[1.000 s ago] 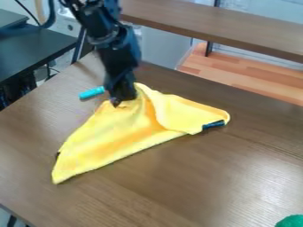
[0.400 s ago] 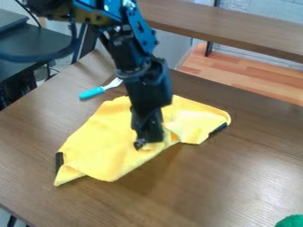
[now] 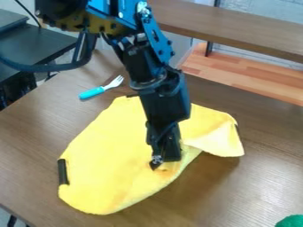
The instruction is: Unfold the cloth from top left to bottom right
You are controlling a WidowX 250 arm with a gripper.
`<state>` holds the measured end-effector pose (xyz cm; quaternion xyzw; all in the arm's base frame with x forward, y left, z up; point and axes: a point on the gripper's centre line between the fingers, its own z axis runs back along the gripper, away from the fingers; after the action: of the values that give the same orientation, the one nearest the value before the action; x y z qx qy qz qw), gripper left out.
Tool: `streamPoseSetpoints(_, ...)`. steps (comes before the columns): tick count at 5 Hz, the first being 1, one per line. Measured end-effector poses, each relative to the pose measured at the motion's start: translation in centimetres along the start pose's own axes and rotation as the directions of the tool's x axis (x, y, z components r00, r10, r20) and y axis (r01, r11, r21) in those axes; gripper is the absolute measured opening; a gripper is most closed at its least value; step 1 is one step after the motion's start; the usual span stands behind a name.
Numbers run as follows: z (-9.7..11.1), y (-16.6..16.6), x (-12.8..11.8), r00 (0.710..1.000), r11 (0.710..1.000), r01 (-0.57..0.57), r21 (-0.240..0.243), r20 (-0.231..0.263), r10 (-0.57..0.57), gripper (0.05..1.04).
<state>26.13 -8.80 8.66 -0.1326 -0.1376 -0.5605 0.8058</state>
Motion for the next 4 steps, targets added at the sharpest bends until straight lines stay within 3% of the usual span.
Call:
streamPoseSetpoints(1,0.0,-0.9,1.2,0.999,0.998,-0.022,-0.054,0.039,0.024,0.055)
streamPoseSetpoints(2,-1.8,-1.1,2.0,0.993,0.983,-0.073,-0.167,0.075,0.087,0.079)
streamPoseSetpoints(3,-3.8,-1.2,1.9,0.972,0.937,-0.118,-0.329,0.154,0.176,0.213)
streamPoseSetpoints(4,-4.8,-1.3,1.6,0.949,0.875,-0.159,-0.458,0.174,0.263,0.471)
